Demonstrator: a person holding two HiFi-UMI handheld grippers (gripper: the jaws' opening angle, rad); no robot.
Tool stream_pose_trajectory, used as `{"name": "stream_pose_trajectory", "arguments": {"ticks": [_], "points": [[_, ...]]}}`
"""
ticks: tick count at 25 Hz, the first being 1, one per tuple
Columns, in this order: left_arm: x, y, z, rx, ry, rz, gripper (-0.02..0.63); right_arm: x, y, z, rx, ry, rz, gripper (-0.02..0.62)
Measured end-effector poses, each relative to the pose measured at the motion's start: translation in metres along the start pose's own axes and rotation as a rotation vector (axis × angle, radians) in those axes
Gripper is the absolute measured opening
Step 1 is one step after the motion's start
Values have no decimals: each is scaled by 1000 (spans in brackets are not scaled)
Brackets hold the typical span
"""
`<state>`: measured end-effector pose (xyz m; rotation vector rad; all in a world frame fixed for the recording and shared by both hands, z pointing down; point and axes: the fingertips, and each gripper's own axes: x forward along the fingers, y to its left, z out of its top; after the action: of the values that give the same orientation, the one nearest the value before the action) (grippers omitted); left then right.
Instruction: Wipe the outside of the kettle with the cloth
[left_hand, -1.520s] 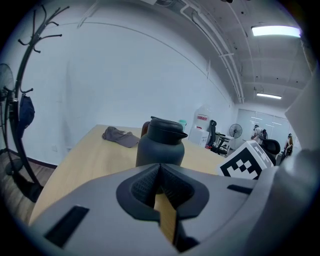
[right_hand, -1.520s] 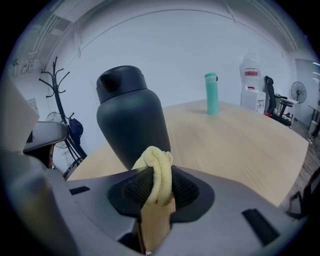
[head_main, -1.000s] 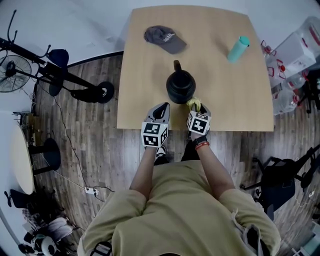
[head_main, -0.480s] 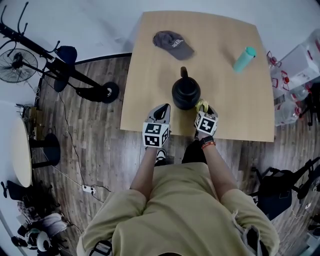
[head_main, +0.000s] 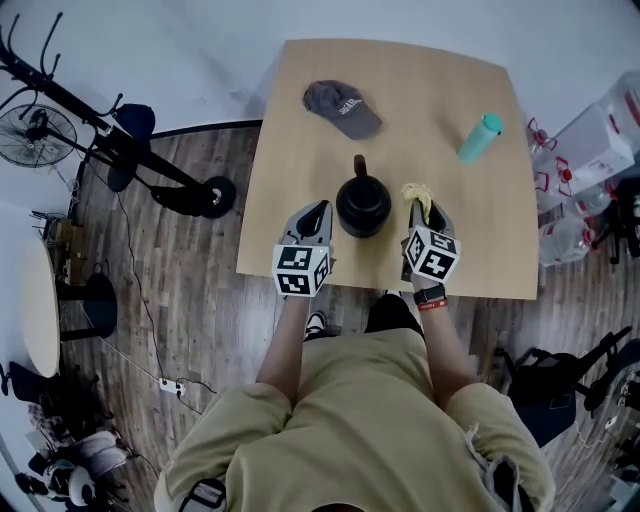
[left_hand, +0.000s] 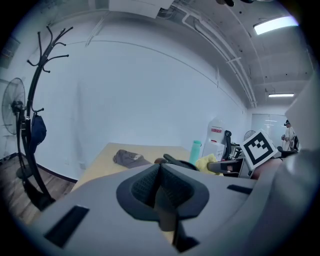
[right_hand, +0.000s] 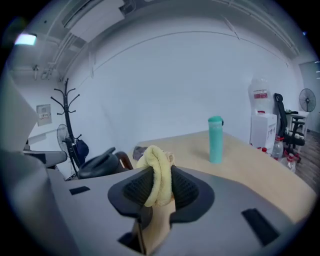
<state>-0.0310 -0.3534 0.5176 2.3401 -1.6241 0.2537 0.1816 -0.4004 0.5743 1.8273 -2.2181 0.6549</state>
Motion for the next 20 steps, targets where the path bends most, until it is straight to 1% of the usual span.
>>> {"name": "stream_pose_trajectory", "arguments": {"ticks": [6, 8, 10, 12, 14, 20], "points": [[6, -7, 63, 49, -97, 28, 23, -22, 21, 81, -54, -155, 74, 112], [8, -11, 77, 64, -116, 33, 23, -31, 25, 101, -86, -205, 85, 112], [10, -16, 87, 72, -130, 37, 23, -41, 27, 116, -139, -254, 83, 112], [10, -20, 94, 75, -145, 40, 23, -50, 29, 127, -192, -291, 78, 110], [11, -23, 99, 77, -158, 40, 23, -56, 30, 133, -221, -311, 84, 110], [18, -39, 105, 94, -170, 23, 23, -60, 22, 135, -194, -308, 114, 109]]}}
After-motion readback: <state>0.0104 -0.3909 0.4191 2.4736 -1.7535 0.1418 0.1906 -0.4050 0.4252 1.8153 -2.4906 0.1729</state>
